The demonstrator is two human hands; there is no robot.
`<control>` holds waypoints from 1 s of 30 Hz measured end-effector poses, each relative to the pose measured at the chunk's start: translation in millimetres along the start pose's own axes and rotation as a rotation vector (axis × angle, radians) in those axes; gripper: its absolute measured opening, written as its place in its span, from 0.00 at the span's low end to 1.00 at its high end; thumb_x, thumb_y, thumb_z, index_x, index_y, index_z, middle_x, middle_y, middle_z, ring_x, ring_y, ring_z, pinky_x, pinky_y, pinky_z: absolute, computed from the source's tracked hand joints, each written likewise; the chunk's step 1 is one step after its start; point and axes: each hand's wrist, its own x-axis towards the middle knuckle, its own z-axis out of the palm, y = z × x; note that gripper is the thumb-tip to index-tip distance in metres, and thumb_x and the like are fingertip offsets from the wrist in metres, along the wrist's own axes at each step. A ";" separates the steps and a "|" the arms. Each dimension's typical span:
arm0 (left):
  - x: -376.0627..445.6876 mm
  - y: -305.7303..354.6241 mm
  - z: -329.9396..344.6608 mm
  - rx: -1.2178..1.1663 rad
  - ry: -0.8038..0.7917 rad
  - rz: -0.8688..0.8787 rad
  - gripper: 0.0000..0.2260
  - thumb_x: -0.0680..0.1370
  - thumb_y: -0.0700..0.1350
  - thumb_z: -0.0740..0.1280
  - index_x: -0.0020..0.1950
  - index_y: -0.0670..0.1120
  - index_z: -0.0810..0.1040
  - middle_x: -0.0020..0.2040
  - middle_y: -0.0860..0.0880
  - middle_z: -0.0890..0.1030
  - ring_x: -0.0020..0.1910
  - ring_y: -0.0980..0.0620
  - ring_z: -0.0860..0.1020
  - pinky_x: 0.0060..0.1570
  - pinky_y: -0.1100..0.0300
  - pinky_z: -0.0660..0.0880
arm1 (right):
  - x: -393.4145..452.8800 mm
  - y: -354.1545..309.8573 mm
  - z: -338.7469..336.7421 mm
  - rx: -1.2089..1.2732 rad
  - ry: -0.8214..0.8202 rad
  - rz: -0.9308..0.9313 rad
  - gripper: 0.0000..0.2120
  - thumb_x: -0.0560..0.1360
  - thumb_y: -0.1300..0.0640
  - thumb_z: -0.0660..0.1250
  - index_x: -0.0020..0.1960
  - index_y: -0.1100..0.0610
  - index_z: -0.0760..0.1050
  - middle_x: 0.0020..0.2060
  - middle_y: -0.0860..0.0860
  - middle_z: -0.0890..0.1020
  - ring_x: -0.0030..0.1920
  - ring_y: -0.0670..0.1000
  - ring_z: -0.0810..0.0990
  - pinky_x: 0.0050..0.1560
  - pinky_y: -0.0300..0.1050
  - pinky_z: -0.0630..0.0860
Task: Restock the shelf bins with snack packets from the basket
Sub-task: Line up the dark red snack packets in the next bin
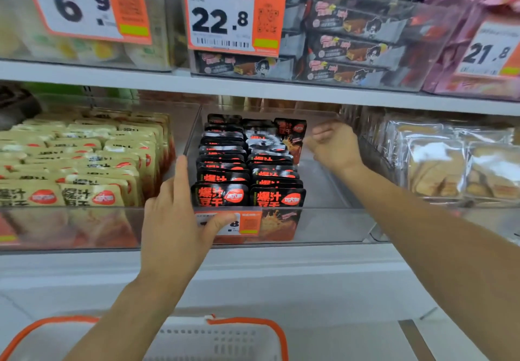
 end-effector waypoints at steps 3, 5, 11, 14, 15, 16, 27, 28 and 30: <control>-2.9 3.0 -3.9 -0.086 0.003 -0.043 0.48 0.69 0.65 0.71 0.80 0.43 0.56 0.67 0.39 0.72 0.62 0.38 0.71 0.61 0.45 0.68 | -82.5 -27.6 -27.5 0.051 -0.063 -0.195 0.11 0.73 0.62 0.75 0.44 0.50 0.75 0.36 0.47 0.80 0.38 0.46 0.80 0.45 0.44 0.80; -16.5 7.1 -7.9 -0.210 0.229 0.058 0.31 0.74 0.51 0.75 0.73 0.44 0.68 0.65 0.41 0.72 0.64 0.42 0.70 0.65 0.52 0.65 | -141.8 -37.5 -36.5 0.039 -0.122 -0.294 0.11 0.73 0.64 0.74 0.44 0.51 0.76 0.38 0.45 0.81 0.39 0.42 0.79 0.39 0.34 0.76; -132.7 -31.3 33.2 -0.348 0.156 0.105 0.08 0.78 0.41 0.60 0.53 0.50 0.75 0.54 0.51 0.71 0.49 0.49 0.74 0.51 0.57 0.71 | -254.1 -2.2 -1.9 -0.010 -0.340 -0.279 0.15 0.71 0.65 0.74 0.47 0.48 0.75 0.46 0.42 0.79 0.49 0.39 0.77 0.47 0.27 0.69; -196.8 -73.8 60.9 -0.210 -0.348 -0.078 0.08 0.77 0.41 0.61 0.54 0.49 0.76 0.53 0.51 0.75 0.50 0.47 0.76 0.49 0.51 0.73 | -299.8 24.8 41.4 -0.022 -0.678 -0.074 0.12 0.74 0.64 0.71 0.46 0.48 0.74 0.42 0.44 0.79 0.43 0.44 0.79 0.44 0.35 0.74; -219.4 -84.7 65.0 -0.120 -0.536 -0.116 0.08 0.78 0.42 0.62 0.56 0.49 0.76 0.54 0.50 0.75 0.53 0.45 0.76 0.51 0.51 0.73 | -315.5 34.2 56.3 -0.091 -0.813 -0.014 0.09 0.75 0.64 0.70 0.47 0.51 0.74 0.40 0.45 0.78 0.40 0.44 0.77 0.45 0.40 0.75; -242.4 -94.8 67.5 -0.021 -0.697 -0.138 0.08 0.79 0.43 0.62 0.57 0.49 0.75 0.56 0.49 0.75 0.57 0.44 0.75 0.54 0.50 0.72 | -331.4 45.5 71.4 -0.164 -0.947 0.034 0.06 0.75 0.63 0.69 0.48 0.54 0.74 0.40 0.47 0.78 0.39 0.45 0.76 0.47 0.45 0.76; -348.0 -132.6 65.5 0.155 -1.392 -0.333 0.20 0.80 0.57 0.62 0.70 0.50 0.70 0.72 0.46 0.67 0.73 0.42 0.60 0.72 0.43 0.60 | -439.0 166.1 145.4 -0.820 -1.390 0.053 0.23 0.78 0.57 0.62 0.71 0.60 0.64 0.64 0.60 0.72 0.64 0.61 0.71 0.57 0.53 0.75; -347.9 -132.8 64.2 0.136 -1.393 -0.351 0.21 0.80 0.57 0.62 0.70 0.51 0.70 0.72 0.47 0.67 0.73 0.42 0.60 0.73 0.43 0.60 | -442.1 167.3 144.3 -0.850 -1.379 0.031 0.19 0.78 0.58 0.62 0.68 0.60 0.68 0.62 0.59 0.74 0.64 0.61 0.72 0.58 0.53 0.75; -347.4 -136.2 63.7 0.123 -1.397 -0.385 0.22 0.79 0.57 0.64 0.71 0.52 0.69 0.72 0.47 0.67 0.74 0.43 0.60 0.74 0.43 0.58 | -444.6 164.3 146.6 -0.851 -1.343 -0.011 0.16 0.78 0.59 0.64 0.64 0.60 0.70 0.60 0.58 0.76 0.60 0.60 0.75 0.55 0.51 0.74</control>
